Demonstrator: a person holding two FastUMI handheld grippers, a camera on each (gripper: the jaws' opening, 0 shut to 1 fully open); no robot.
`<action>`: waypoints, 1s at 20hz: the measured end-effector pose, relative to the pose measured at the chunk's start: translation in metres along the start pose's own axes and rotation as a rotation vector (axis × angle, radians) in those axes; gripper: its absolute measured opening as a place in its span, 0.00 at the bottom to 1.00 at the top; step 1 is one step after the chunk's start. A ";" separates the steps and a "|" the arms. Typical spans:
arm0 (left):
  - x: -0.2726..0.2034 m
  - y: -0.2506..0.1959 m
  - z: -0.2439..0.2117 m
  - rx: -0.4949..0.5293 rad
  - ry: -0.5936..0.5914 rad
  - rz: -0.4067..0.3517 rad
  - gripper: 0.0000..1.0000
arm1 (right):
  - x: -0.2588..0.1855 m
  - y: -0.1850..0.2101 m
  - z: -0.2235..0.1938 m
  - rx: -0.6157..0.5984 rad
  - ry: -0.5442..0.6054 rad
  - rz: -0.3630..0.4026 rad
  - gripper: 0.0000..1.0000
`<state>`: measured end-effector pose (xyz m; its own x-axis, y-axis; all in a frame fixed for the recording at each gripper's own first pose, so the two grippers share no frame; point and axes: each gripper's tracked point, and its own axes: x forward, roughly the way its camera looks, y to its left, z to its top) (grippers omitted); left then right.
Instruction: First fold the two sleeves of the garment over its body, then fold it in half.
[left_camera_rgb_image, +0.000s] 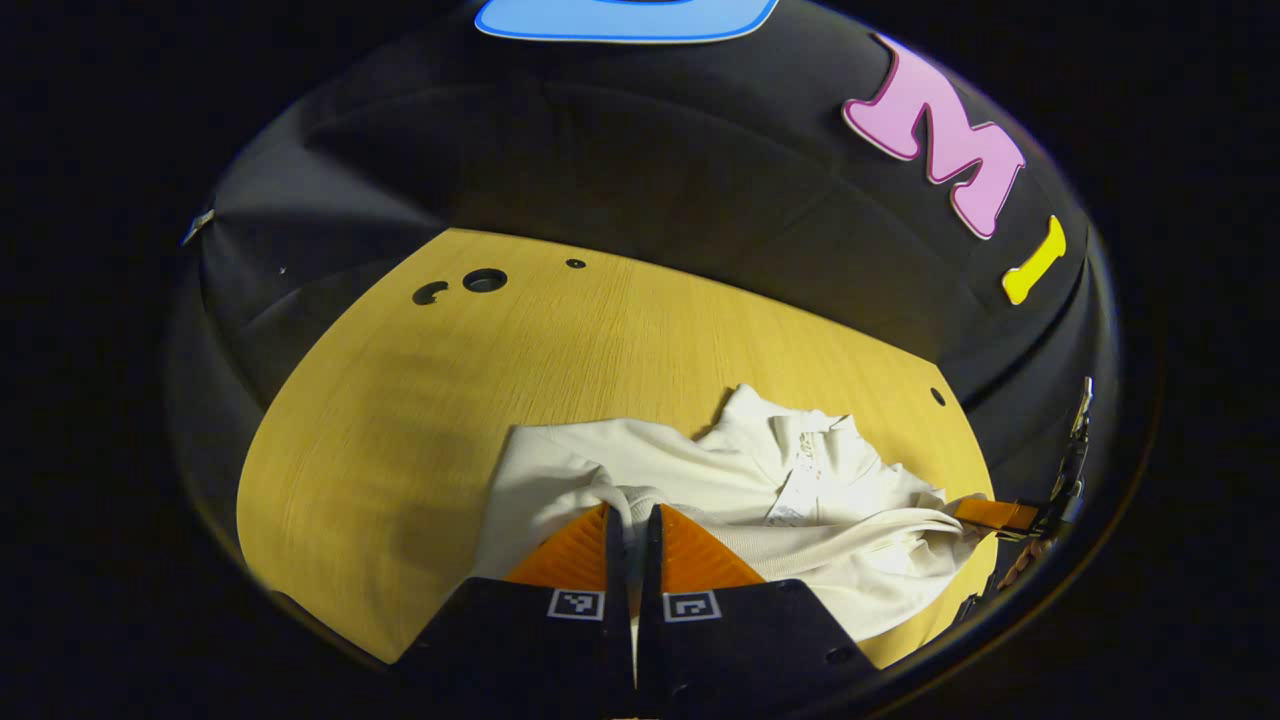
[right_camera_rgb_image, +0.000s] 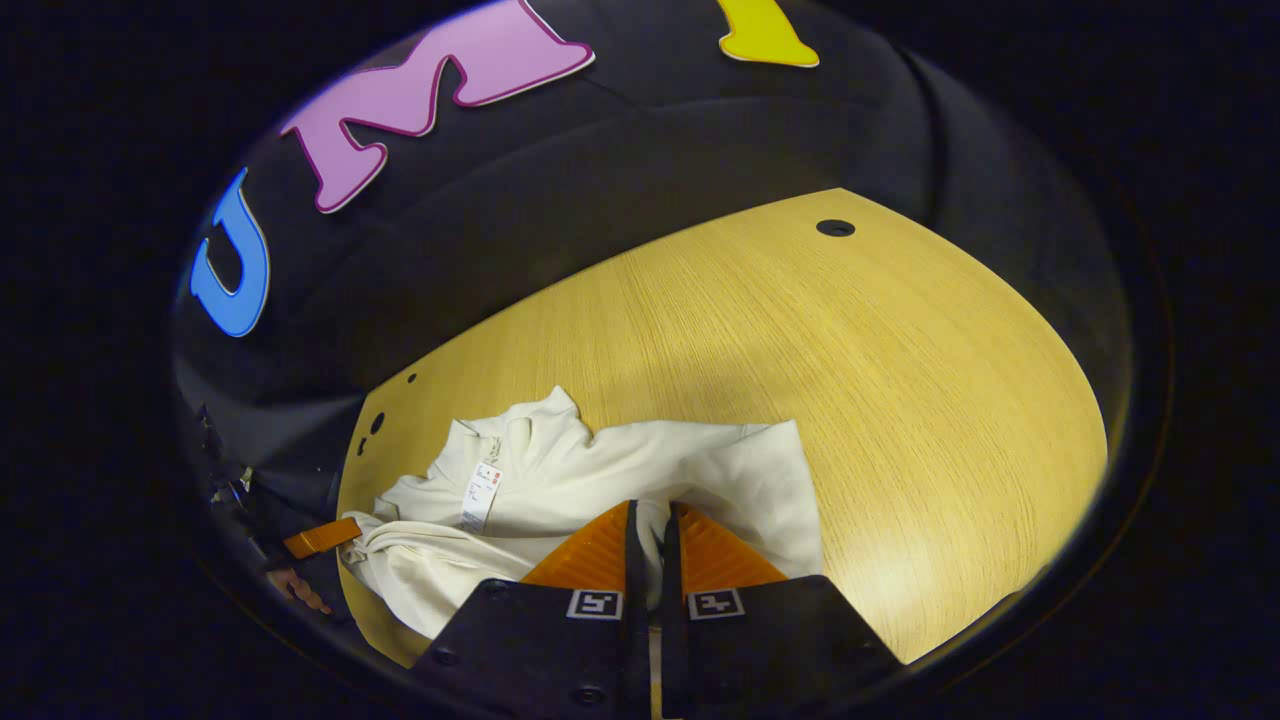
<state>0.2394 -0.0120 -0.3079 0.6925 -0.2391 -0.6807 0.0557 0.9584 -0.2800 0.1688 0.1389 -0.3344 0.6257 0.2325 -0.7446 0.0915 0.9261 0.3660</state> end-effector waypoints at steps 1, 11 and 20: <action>0.007 0.001 -0.003 0.000 0.013 0.010 0.07 | 0.006 -0.001 -0.002 -0.006 0.012 -0.008 0.09; 0.033 0.006 -0.017 0.037 0.051 0.074 0.07 | 0.033 -0.008 -0.013 -0.069 0.055 -0.021 0.16; 0.008 -0.004 0.007 0.082 -0.073 0.080 0.79 | 0.009 0.009 -0.006 -0.115 -0.011 0.000 0.65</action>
<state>0.2498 -0.0161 -0.3073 0.7472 -0.1522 -0.6469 0.0549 0.9842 -0.1682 0.1703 0.1513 -0.3413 0.6345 0.2302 -0.7378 0.0017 0.9542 0.2991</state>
